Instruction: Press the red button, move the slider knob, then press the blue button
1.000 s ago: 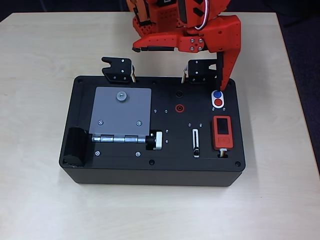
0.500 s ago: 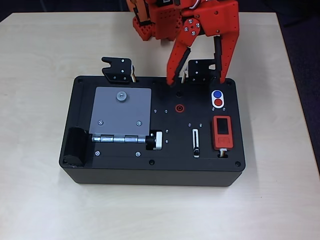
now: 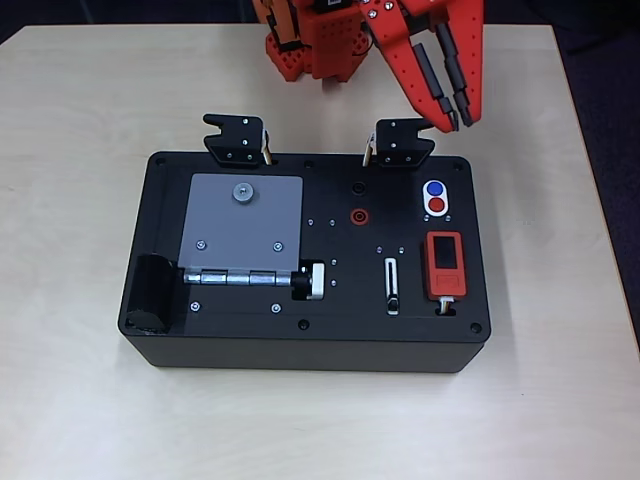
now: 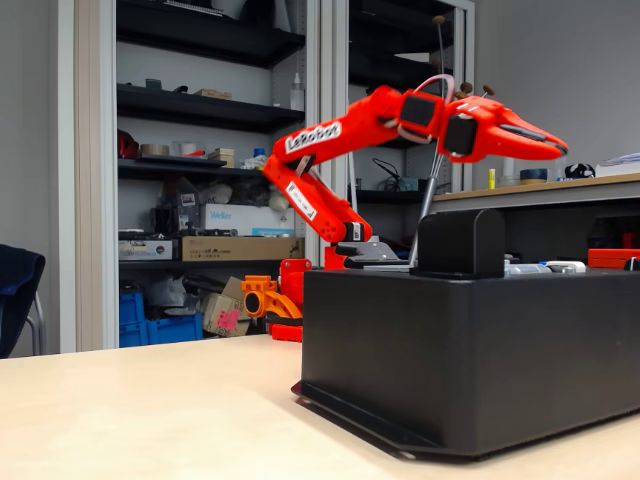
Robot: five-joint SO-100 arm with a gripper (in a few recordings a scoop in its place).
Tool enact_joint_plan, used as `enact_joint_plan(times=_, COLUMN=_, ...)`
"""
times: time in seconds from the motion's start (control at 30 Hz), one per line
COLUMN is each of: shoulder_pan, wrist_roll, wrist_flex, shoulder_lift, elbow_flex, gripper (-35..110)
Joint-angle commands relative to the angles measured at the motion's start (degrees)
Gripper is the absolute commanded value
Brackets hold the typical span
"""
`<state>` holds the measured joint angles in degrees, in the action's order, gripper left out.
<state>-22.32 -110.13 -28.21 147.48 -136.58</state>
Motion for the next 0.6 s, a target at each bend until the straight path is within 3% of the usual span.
enact_joint_plan(times=0.0, shoulder_pan=-0.26, wrist_roll=-4.13, wrist_flex=7.21, shoulder_lift=11.69, elbow_flex=-9.14, gripper=0)
enact_joint_plan(times=0.3, shoulder_pan=1.85, wrist_roll=-7.73, wrist_flex=6.59, shoulder_lift=34.1, elbow_flex=-21.71, gripper=0)
enact_joint_plan(times=0.57, shoulder_pan=4.75, wrist_roll=-9.67, wrist_flex=5.98, shoulder_lift=35.16, elbow_flex=-22.15, gripper=0)
